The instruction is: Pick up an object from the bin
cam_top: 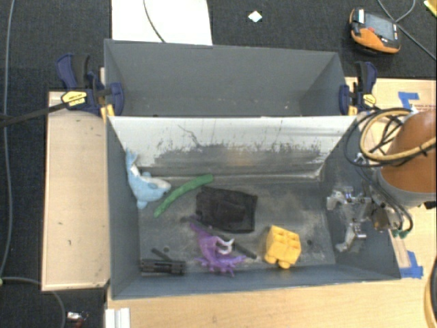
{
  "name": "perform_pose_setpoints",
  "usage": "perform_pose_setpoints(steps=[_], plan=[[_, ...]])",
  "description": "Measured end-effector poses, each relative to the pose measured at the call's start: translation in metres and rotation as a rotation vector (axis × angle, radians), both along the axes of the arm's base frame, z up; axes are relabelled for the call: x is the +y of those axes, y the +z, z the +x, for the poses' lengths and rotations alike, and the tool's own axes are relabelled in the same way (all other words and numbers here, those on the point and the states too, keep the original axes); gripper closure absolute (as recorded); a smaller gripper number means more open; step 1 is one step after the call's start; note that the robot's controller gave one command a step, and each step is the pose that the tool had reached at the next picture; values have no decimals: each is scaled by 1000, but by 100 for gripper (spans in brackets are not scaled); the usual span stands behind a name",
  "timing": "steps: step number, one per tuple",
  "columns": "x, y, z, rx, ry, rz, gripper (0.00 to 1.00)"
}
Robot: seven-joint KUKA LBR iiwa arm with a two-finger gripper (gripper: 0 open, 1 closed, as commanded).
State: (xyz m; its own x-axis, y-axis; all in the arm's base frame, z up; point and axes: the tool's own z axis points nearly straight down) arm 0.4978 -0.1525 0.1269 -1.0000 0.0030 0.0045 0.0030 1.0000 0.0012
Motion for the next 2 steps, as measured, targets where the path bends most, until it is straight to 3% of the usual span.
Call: perform_pose_setpoints(steps=[1, 2], plan=[[0, 4, 2, -7, 6, -2, 0], [87, -58, 9, -5, 200, 3, 0]])
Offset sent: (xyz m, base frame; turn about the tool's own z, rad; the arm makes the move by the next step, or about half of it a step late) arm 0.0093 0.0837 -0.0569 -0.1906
